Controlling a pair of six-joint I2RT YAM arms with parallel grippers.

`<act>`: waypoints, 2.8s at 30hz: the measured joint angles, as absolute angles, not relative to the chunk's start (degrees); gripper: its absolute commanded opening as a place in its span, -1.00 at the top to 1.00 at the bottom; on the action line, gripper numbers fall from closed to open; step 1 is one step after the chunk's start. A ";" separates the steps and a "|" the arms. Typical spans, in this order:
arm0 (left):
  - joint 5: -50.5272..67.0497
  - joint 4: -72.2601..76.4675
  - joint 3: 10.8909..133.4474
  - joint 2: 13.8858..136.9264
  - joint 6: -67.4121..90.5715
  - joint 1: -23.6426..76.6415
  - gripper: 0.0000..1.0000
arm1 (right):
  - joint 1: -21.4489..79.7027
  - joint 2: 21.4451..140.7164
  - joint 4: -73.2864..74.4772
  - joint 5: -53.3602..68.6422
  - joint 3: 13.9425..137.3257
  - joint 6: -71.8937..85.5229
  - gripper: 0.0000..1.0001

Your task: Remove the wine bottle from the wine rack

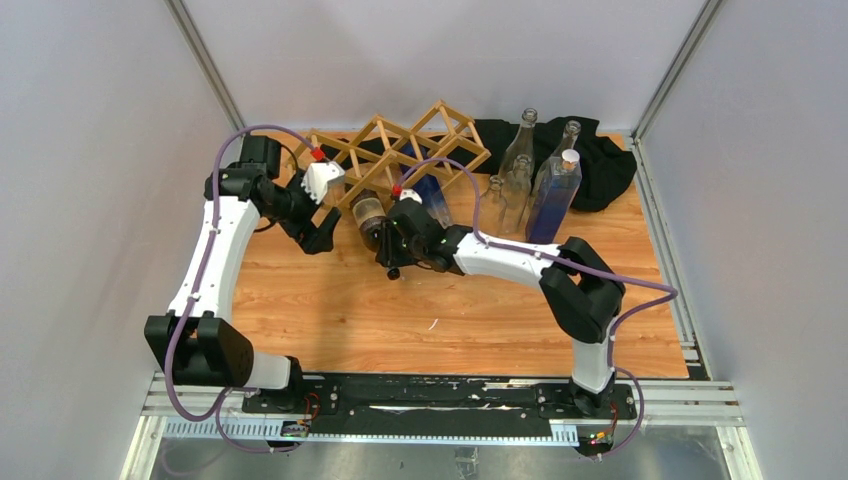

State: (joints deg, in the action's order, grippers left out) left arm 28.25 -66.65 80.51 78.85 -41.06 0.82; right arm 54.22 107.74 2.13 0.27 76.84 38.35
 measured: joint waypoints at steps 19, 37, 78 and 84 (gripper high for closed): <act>32.69 -66.70 79.75 78.22 -49.19 3.51 -1.00 | 51.77 95.04 1.58 17.28 64.31 42.52 1.00; 29.36 -66.72 70.35 73.32 -58.78 10.52 -1.00 | 44.47 91.24 0.99 32.42 62.43 45.23 1.00; 33.78 -66.54 64.38 71.35 -59.72 18.96 1.00 | 42.96 79.61 13.26 41.10 69.21 38.50 -0.74; 39.94 -66.63 65.08 71.75 -54.26 17.98 1.00 | 42.94 74.91 12.88 33.67 69.21 38.59 -0.86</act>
State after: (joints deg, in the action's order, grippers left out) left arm 39.94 -66.63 65.08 71.75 -54.26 17.98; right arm 42.94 74.91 12.88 33.67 69.21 38.59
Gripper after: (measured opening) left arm 0.797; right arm 0.899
